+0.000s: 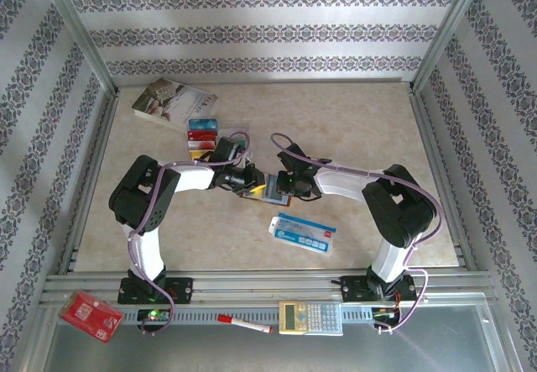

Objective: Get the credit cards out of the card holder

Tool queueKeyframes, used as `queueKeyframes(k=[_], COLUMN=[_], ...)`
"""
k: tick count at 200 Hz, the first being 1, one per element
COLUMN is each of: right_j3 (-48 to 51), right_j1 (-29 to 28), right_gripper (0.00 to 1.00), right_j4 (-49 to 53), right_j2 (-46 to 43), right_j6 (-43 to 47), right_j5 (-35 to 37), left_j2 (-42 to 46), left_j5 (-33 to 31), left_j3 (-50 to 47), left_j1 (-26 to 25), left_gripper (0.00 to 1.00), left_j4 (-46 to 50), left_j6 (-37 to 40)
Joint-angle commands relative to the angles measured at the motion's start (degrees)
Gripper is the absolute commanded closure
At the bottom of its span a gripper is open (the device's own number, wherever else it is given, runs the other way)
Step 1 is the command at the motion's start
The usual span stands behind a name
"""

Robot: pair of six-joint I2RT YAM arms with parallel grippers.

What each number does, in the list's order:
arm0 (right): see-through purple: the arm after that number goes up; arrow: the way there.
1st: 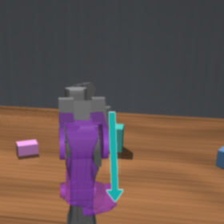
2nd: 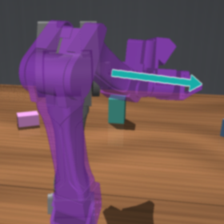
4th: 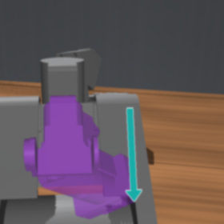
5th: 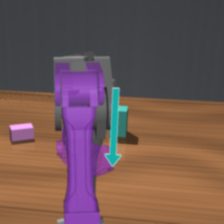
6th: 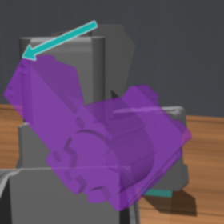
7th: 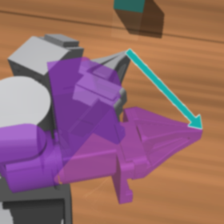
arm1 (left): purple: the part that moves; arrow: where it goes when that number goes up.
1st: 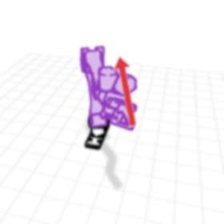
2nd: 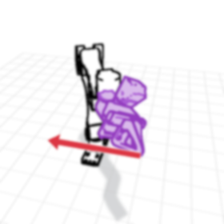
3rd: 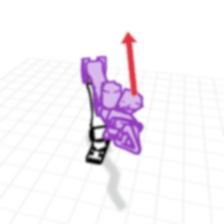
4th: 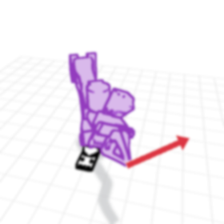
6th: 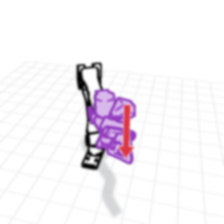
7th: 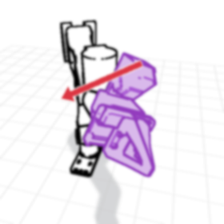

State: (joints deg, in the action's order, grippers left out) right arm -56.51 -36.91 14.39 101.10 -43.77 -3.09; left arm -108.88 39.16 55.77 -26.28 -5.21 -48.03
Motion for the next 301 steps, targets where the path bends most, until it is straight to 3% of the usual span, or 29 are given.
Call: queueKeyframes(k=[1, 97, 146, 223, 301], right_j3=[-0.8, -1.4, -1.7, -1.8, -1.8], right_j1=[-0.4, -0.4, -0.4, -0.4, -0.4], right_gripper=[0.77, 0.78, 0.81, 0.82, 0.83], right_j4=[1.2, 1.5, 2.0, 2.5, 2.4], right_j2=[2.2, 2.7, 2.7, 3.6, 3.6], right_j6=[-0.2, 0.1, 0.3, 0.1, 0.1], right_j5=[-0.7, -0.8, -0.3, -0.3, -0.3], left_j2=[-1.1, -2.4, 3.1, -0.2, -2.2], left_j5=[2.2, 5.6, -2.0, 0.4, 1.1], left_j3=[0.9, 1.6, -0.2, 0.9, 1.4], left_j1=[-0.7, -0.7, -0.6, -0.6, -0.6], left_gripper=[0.85, 0.81, 0.86, 0.81, 0.86], left_j4=[-0.7, -3.4, -0.6, -1.4, -0.1], left_j6=[0.3, -0.7, 1.3, 1.0, 2.0])
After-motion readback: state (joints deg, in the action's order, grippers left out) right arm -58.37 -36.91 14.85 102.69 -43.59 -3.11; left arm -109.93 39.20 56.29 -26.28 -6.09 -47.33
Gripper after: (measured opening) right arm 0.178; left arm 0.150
